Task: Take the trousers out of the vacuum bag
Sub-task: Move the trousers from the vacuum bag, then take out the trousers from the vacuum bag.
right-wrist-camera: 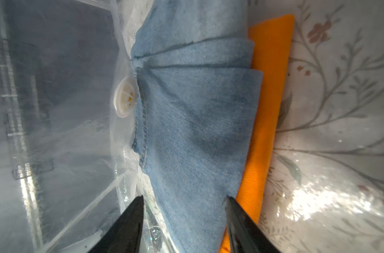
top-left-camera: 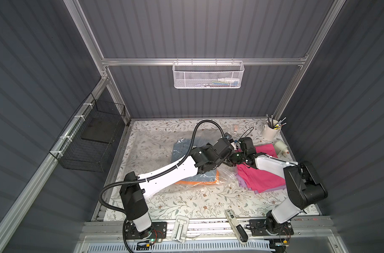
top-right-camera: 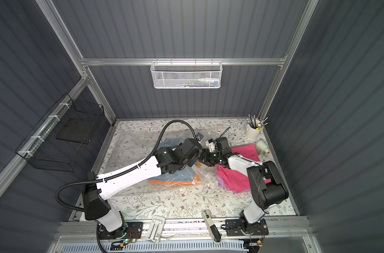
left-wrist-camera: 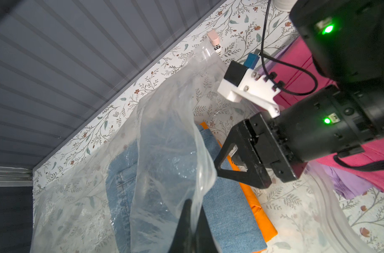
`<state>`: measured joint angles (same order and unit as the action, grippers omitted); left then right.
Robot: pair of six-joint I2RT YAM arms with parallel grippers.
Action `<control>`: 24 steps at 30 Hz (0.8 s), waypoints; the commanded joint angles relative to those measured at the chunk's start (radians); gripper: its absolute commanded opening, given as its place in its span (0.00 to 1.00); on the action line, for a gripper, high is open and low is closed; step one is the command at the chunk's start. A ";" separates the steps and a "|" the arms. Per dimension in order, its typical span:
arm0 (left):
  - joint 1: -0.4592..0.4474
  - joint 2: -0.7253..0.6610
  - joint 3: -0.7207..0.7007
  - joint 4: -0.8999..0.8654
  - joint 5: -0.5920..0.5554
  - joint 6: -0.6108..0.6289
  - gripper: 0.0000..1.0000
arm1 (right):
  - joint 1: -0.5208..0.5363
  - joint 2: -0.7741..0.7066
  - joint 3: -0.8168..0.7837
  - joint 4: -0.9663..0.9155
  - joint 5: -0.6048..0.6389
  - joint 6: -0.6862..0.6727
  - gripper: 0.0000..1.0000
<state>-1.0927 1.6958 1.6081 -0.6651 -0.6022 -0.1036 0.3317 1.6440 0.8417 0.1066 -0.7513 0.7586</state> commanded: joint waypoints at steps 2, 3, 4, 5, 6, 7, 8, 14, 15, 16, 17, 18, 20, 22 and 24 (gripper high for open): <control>-0.007 0.019 0.010 0.010 0.008 0.020 0.00 | 0.021 0.031 -0.001 0.029 0.012 0.001 0.60; -0.007 0.019 0.010 0.010 0.009 0.021 0.00 | 0.025 0.039 -0.001 0.034 0.011 0.003 0.60; -0.007 0.019 0.011 0.010 0.008 0.021 0.00 | 0.027 0.045 -0.001 0.039 0.012 0.005 0.60; -0.007 0.019 0.009 0.010 0.008 0.021 0.00 | 0.028 0.052 -0.001 0.043 0.012 0.007 0.60; -0.007 0.019 0.009 0.009 0.009 0.021 0.00 | 0.029 0.059 -0.003 0.047 0.012 0.008 0.60; -0.007 0.021 0.009 0.007 0.008 0.021 0.00 | 0.030 0.064 -0.004 0.051 0.011 0.010 0.60; -0.007 0.021 0.009 0.007 0.009 0.021 0.00 | 0.033 0.067 -0.007 0.057 0.014 0.011 0.61; -0.007 0.020 0.009 0.008 0.008 0.021 0.00 | 0.044 0.089 -0.007 0.076 0.020 0.019 0.61; -0.007 0.021 0.009 0.007 0.008 0.021 0.00 | 0.045 0.091 -0.007 0.076 0.021 0.019 0.61; -0.007 0.021 0.009 0.006 0.009 0.022 0.00 | 0.045 0.094 -0.010 0.078 0.023 0.021 0.62; -0.007 0.019 0.009 0.005 0.009 0.020 0.00 | 0.046 0.094 -0.013 0.079 0.023 0.021 0.63; -0.008 0.018 0.009 0.004 0.009 0.022 0.00 | 0.046 0.094 -0.015 0.079 0.025 0.022 0.65; -0.007 0.017 0.007 0.004 0.009 0.022 0.00 | 0.045 0.089 -0.018 0.078 0.029 0.021 0.67; -0.007 0.019 0.007 0.004 0.009 0.024 0.00 | 0.045 0.082 -0.020 0.069 0.037 0.016 0.69; -0.007 0.021 0.007 0.004 0.011 0.022 0.00 | 0.046 0.078 -0.022 0.060 0.046 0.010 0.70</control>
<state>-1.0927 1.7100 1.6081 -0.6647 -0.6018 -0.0963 0.3729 1.7267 0.8371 0.1711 -0.7269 0.7811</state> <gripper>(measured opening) 0.049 0.697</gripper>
